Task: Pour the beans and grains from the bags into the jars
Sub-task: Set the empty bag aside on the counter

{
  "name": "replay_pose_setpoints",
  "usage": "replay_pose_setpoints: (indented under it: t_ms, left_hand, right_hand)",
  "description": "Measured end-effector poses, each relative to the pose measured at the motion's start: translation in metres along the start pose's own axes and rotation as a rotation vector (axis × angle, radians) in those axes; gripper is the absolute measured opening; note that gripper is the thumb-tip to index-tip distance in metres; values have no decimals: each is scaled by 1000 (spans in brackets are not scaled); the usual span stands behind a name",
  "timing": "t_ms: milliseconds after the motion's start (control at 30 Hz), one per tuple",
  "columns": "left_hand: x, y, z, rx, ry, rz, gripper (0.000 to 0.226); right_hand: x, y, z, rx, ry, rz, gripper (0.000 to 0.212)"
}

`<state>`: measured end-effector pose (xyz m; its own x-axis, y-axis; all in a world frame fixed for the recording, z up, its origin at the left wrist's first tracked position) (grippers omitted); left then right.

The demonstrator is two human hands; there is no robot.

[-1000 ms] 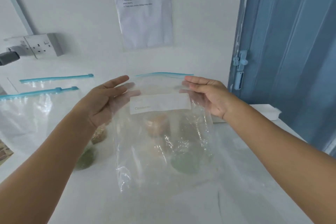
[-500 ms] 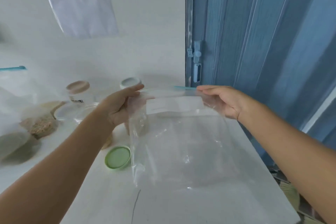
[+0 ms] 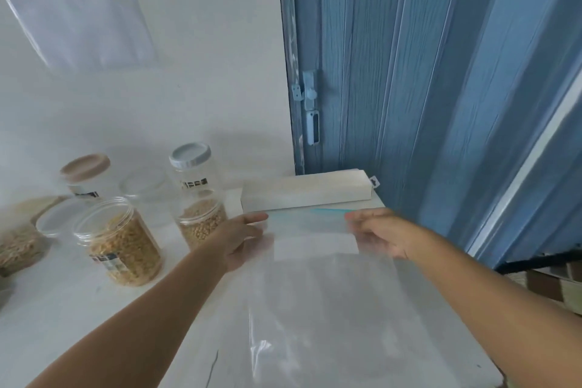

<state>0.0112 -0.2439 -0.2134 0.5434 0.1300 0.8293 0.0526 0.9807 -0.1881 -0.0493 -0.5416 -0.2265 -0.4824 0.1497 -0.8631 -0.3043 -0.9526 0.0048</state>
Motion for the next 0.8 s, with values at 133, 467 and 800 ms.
replay_pose_setpoints:
  t_ms: [133,467,800]
  left_hand:
    - [-6,6,-13,37,-44,-150,28]
    - [38,-17,-15,212,-471,-1294,48]
    - [74,-75,-56,180,-707,-1440,49]
  right_hand:
    - [-9,8,-7,34,51,48,31]
    - [2,8,-21,99,96,273,26]
    - [2,15,-25,92,113,233,25]
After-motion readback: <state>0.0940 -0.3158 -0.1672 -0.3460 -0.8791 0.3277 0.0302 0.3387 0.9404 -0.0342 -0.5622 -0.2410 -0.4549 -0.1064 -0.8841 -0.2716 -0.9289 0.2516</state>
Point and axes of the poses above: each hand's wrist, its own z-axis away from the middle knuckle, its own y-axis out of the back of the hand, x = y × z, the point moved 10 cm from there along -z, towards the middle knuckle, and after that the axes turned 3 degrees about x, right-handed, at the moved point
